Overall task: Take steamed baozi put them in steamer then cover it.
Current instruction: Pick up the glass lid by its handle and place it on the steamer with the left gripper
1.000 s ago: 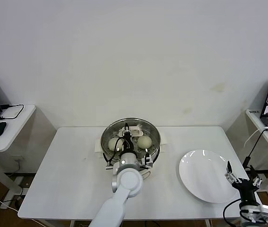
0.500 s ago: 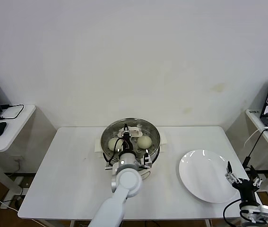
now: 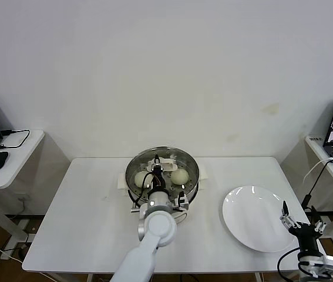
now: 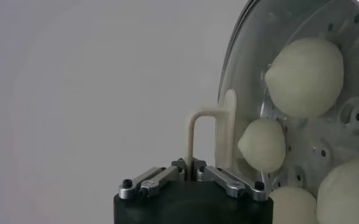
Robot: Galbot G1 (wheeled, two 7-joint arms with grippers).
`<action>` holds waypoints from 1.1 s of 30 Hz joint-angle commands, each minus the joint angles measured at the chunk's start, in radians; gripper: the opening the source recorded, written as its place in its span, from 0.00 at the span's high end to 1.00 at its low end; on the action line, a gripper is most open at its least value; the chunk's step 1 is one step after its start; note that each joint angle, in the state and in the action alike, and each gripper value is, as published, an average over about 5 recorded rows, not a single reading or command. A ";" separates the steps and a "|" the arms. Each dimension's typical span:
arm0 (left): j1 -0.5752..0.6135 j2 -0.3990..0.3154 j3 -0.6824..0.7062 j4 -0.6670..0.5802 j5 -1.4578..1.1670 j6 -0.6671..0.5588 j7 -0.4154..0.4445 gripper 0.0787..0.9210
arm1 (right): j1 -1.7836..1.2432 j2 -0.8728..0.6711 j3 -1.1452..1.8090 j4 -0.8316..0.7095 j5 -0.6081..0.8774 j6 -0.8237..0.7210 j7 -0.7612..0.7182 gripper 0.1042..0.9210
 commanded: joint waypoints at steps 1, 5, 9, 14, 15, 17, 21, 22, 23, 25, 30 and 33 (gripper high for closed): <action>0.001 0.000 0.001 0.002 -0.004 0.000 -0.008 0.93 | 0.001 0.001 0.000 0.000 0.000 0.001 0.000 0.12; 0.002 0.001 0.001 0.000 -0.007 -0.003 -0.005 0.93 | 0.000 0.000 0.001 -0.001 0.000 0.002 -0.001 0.12; 0.004 0.004 -0.004 -0.011 -0.027 -0.016 -0.003 0.93 | -0.001 0.000 0.001 -0.002 0.000 0.004 -0.001 0.12; 0.008 0.009 -0.005 -0.041 -0.036 -0.020 -0.004 0.85 | -0.002 0.001 0.000 -0.003 -0.001 0.004 -0.001 0.12; 0.010 0.011 -0.004 -0.051 -0.037 -0.020 -0.002 0.82 | -0.001 0.002 0.000 -0.003 -0.001 0.004 -0.001 0.12; 0.015 0.015 -0.001 -0.070 -0.038 -0.020 0.003 0.74 | -0.001 0.002 -0.001 -0.003 -0.001 0.004 -0.001 0.12; 0.033 0.027 0.008 -0.108 -0.041 -0.019 0.011 0.59 | 0.000 0.002 -0.002 -0.004 -0.002 0.003 -0.001 0.12; 0.040 0.029 0.010 -0.120 -0.042 -0.019 0.013 0.56 | 0.001 0.002 -0.002 -0.005 -0.003 0.003 -0.001 0.12; 0.046 0.032 0.011 -0.132 -0.043 -0.019 0.015 0.53 | 0.000 0.002 -0.002 -0.005 -0.003 0.003 -0.001 0.12; 0.060 0.036 0.014 -0.163 -0.046 -0.017 0.024 0.46 | 0.000 0.002 -0.002 -0.004 -0.003 0.003 -0.001 0.12; 0.092 0.049 0.024 -0.241 -0.057 -0.012 0.058 0.28 | -0.004 0.000 -0.002 -0.004 -0.005 0.002 -0.001 0.12; 0.116 0.060 0.029 -0.286 -0.062 -0.008 0.081 0.19 | -0.005 0.001 -0.005 -0.004 -0.007 0.003 -0.001 0.12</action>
